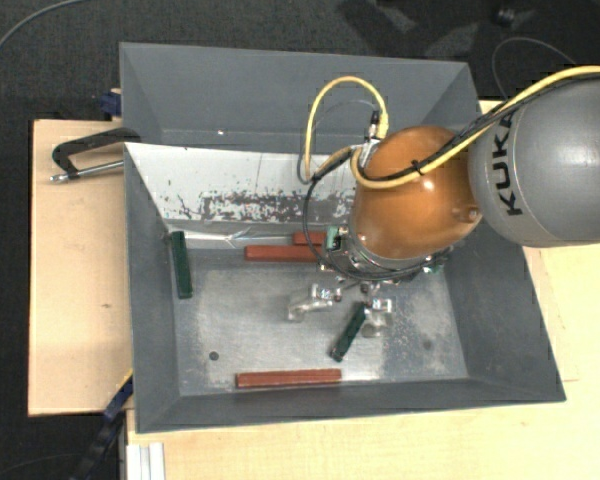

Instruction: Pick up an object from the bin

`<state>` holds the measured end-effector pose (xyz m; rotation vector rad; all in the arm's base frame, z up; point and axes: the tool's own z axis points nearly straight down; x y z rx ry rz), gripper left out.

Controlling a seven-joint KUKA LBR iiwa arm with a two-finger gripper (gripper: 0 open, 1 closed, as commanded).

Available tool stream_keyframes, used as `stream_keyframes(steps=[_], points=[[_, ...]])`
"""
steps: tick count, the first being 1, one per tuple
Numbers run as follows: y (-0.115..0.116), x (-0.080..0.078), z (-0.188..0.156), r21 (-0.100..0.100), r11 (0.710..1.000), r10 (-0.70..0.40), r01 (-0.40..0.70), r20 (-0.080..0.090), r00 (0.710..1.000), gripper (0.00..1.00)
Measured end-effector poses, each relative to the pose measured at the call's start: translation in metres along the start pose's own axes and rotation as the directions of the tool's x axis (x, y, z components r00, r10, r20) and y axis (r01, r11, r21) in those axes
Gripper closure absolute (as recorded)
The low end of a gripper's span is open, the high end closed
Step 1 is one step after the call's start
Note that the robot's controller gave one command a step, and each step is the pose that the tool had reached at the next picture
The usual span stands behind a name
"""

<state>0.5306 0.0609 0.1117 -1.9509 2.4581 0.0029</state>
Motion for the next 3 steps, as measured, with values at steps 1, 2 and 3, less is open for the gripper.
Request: stream_keyframes(steps=[1,2,3], points=[[-0.007,0.093,0.042,-0.004,0.979,-0.202,0.202,-0.004,0.979,0.00],[-0.007,0.090,0.041,-0.002,0.979,-0.205,0.205,-0.002,0.979,1.00],[0.005,0.101,-0.091,0.010,0.974,-0.225,0.225,-0.002,0.974,1.00]])
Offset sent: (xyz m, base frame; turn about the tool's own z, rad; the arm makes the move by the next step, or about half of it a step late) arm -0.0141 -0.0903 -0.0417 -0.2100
